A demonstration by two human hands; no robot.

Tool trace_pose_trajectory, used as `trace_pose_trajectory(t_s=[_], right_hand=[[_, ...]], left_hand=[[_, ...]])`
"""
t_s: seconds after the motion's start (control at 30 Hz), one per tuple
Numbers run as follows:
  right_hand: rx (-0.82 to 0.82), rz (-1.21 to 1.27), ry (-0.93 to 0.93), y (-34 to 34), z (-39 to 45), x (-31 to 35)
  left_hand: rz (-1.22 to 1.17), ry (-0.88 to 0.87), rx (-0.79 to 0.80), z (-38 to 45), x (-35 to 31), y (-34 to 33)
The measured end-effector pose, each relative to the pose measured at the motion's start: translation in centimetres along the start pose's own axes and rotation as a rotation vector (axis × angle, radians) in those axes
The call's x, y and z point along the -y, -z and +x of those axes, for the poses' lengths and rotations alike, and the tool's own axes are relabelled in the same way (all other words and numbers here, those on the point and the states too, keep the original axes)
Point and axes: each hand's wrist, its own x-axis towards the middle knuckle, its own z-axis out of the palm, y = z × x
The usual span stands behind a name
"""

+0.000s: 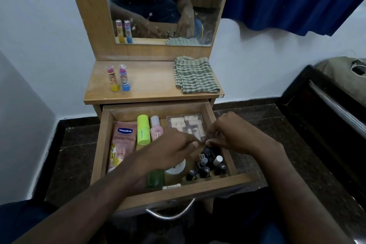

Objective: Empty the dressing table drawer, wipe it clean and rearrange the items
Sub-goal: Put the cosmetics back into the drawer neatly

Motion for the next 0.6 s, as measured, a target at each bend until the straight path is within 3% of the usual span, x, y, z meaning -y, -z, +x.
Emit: trace_pose_trajectory(t_s=[0.1,0.3,0.6], right_hand=[[-0.010,-0.022,-0.005,0.0,0.1,0.1],[0.004,0.075,-0.012,0.8,-0.3,-0.2],[0.029,0.029,-0.006,1.1,-0.5,0.3]], left_hand=[[-0.072,-0.009,0.111,0.6,-0.6,-0.9],[-0.191,0.005,0.158,0.4,-0.7,-1.0],[-0.143,0.059,-0.008,0.7,-0.2,-0.1]])
